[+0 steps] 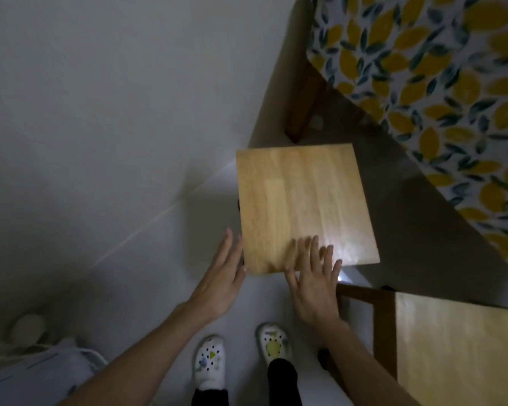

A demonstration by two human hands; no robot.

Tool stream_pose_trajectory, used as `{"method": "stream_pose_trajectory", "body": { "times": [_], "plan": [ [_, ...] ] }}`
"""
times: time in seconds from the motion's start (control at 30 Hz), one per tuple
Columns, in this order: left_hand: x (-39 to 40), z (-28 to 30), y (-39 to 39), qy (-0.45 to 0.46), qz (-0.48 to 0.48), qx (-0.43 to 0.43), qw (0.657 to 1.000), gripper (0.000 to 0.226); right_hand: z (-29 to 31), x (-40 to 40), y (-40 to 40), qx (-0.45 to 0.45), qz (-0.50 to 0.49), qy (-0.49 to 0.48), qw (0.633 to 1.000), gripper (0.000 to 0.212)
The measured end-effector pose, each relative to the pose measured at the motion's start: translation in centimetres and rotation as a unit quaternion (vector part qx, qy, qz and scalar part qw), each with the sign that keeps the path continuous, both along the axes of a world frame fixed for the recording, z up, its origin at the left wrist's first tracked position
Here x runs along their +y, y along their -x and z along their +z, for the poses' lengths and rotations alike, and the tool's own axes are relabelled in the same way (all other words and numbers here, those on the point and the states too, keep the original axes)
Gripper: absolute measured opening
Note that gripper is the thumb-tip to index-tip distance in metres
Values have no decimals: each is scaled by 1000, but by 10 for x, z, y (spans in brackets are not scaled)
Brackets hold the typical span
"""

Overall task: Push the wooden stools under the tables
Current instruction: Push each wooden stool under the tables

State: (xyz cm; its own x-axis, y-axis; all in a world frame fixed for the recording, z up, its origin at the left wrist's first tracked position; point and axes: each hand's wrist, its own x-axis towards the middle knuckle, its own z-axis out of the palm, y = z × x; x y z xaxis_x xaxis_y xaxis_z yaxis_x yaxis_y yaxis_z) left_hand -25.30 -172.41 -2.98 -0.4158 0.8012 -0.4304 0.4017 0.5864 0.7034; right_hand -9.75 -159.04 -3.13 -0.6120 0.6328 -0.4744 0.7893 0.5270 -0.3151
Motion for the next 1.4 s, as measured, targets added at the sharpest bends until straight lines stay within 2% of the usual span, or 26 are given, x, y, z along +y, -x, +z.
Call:
{"method": "stream_pose_trajectory", "body": {
  "times": [0.13,0.2,0.43,0.77,1.07,1.2,1.4],
  "plan": [
    [10,-49,16,-9,-65,65,996,68,-42,-13,1,-6,-2,-86,996,81],
    [14,-61,17,-9,-77,66,995,70,-56,-14,0,-14,5,-113,994,82],
    [33,-62,16,29,-89,107,990,74,-69,8,-4,-9,25,-138,990,84],
    [168,-52,30,86,-70,149,983,71,-69,149,15,-2,35,-133,990,83],
    [312,-50,47,101,-43,135,985,70,-63,300,39,10,66,-120,991,81],
    [342,-51,42,101,-32,131,986,70,-61,339,40,-3,76,-110,991,81],
    [348,-49,45,112,-46,148,981,72,-57,344,38,-2,83,-123,989,82]
  ]
}}
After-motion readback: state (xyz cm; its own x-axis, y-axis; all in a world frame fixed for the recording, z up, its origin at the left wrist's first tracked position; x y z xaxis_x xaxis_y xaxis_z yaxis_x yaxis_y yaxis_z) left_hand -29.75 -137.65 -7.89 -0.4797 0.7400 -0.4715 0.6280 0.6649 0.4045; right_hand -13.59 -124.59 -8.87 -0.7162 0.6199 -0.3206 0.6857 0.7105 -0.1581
